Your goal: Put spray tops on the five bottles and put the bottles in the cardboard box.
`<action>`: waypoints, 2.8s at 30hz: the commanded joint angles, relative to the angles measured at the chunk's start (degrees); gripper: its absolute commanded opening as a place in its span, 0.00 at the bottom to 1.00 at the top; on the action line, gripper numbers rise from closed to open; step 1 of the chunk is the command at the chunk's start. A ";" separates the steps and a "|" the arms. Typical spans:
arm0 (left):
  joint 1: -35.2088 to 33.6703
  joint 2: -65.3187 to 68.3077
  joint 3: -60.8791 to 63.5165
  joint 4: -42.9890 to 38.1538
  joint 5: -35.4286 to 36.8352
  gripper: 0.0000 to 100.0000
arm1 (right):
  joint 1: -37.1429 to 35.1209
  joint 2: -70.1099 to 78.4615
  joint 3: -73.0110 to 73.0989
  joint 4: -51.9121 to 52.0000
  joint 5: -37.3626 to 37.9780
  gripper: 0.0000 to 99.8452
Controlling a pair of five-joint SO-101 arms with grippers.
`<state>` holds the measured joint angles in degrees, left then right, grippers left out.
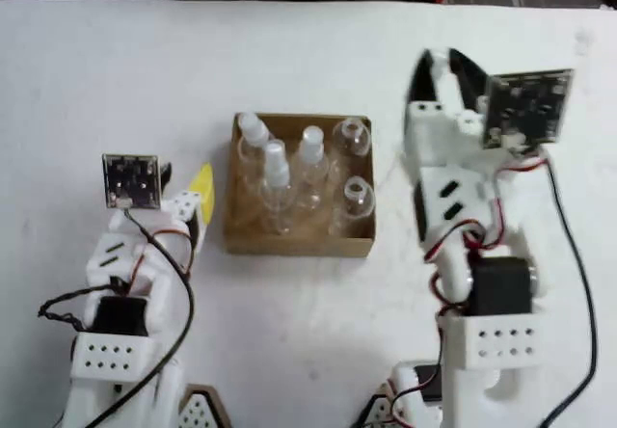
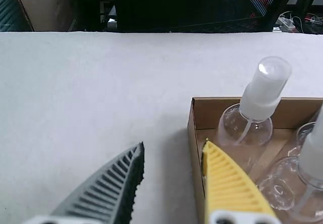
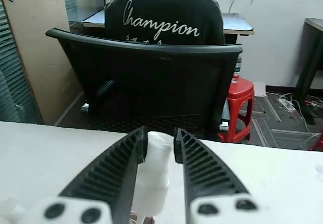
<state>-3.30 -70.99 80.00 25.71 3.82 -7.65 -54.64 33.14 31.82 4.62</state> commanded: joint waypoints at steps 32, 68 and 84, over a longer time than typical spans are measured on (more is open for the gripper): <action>0.13 -1.19 -0.35 -1.49 -0.70 0.18 | -5.23 17.54 -3.87 -37.41 0.79 0.02; 0.13 -1.19 -0.53 -1.49 -0.70 0.18 | -5.05 23.08 9.85 -39.16 9.41 0.02; 0.13 -1.19 -0.53 -1.49 -0.70 0.18 | -5.58 23.16 31.91 -64.31 7.03 0.02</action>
<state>-3.30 -70.99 80.00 25.71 3.82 -13.36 -31.34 64.70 -30.95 13.41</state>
